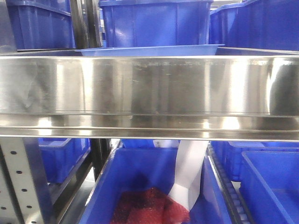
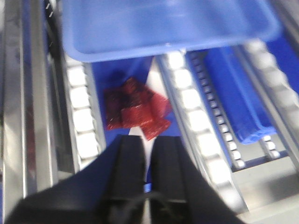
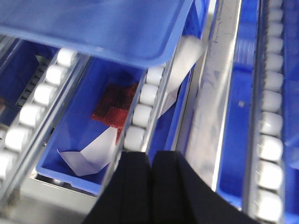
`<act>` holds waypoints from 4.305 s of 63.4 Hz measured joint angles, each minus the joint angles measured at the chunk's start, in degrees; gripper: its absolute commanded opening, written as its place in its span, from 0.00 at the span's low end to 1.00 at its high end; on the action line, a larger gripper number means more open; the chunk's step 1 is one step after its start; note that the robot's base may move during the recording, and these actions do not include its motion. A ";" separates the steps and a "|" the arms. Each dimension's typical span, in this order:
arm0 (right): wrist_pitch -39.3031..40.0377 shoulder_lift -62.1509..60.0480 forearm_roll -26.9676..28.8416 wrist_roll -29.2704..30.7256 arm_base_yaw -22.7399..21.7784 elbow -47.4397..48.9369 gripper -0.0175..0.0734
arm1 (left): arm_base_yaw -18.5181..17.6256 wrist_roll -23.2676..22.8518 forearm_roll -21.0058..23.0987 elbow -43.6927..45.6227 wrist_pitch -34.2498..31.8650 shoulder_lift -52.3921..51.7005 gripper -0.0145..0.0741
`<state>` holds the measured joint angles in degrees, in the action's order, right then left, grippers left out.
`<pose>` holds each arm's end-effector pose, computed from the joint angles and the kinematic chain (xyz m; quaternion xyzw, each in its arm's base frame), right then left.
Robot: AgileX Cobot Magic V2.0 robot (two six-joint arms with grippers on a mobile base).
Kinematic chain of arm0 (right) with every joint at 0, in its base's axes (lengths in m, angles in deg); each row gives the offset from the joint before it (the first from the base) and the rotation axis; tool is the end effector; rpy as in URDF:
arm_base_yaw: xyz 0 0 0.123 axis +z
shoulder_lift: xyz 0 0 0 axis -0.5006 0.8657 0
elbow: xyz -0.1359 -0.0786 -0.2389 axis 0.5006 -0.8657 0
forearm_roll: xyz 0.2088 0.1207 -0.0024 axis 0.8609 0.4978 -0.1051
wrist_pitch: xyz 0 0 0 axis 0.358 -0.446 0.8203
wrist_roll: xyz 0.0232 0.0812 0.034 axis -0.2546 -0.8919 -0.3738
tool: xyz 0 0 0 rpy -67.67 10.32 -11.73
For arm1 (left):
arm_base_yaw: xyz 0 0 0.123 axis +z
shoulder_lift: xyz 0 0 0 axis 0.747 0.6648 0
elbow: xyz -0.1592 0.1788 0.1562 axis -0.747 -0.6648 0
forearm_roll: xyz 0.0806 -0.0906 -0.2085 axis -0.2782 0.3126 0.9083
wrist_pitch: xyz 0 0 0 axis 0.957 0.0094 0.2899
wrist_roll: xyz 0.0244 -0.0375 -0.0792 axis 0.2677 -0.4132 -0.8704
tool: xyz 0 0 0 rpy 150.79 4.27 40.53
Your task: Grab blue tray and place on right shelf
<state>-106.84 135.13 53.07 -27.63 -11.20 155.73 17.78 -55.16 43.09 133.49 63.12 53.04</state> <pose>0.2264 0.0738 0.4262 -0.0664 0.9069 0.0860 0.4071 0.2368 -0.1386 0.4326 0.1643 0.8977 -0.1353 0.3858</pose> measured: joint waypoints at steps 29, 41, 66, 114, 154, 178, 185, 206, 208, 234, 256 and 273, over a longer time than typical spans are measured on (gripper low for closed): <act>24.50 -37.08 -0.03 5.65 0.00 -41.46 0.25 | -3.07 4.74 -0.21 -45.14 -32.76 -38.15 0.11; 33.50 -50.56 -0.13 5.79 0.00 -52.28 0.25 | -3.20 4.79 -0.21 -53.67 -35.38 -49.58 0.11; 41.83 -56.39 -0.35 6.07 0.00 -57.27 0.25 | -3.20 4.79 -0.21 -55.28 -35.60 -53.13 0.11; 42.16 -56.39 -0.46 6.19 0.00 -57.27 0.25 | 18.34 18.26 10.23 -73.51 -36.38 -73.78 0.11; 42.27 -56.39 -0.46 6.19 0.00 -57.27 0.25 | 28.74 18.37 11.21 -90.19 -52.81 -79.04 0.11; 42.27 -56.39 -0.46 6.19 0.00 -57.27 0.25 | 28.74 18.45 11.30 -90.19 -52.95 -79.04 0.11; 42.27 -56.39 -0.46 6.19 0.00 -57.27 0.25 | 28.74 18.45 11.30 -90.19 -52.94 -79.04 0.11; 44.37 -56.39 0.91 9.25 -9.49 -62.62 0.25 | 28.74 18.45 11.30 -90.19 -52.94 -79.04 0.11; 44.80 -56.65 1.68 9.40 -11.92 -63.81 0.25 | 28.74 18.45 11.30 -90.19 -52.94 -79.04 0.11; 51.10 -70.68 4.49 9.99 -25.90 -81.14 0.25 | 28.74 18.45 11.30 -90.19 -52.94 -79.04 0.11; 54.54 -71.30 4.49 10.12 -25.90 -81.93 0.25 | 28.74 18.45 11.34 -90.19 -53.06 -79.04 0.11; 54.60 -71.30 4.49 10.12 -25.90 -81.93 0.25 | 28.74 18.45 11.34 -90.19 -53.06 -79.04 0.11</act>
<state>-52.24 63.83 57.56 -17.50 -37.11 73.80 46.51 -36.71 54.43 43.30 10.07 -26.01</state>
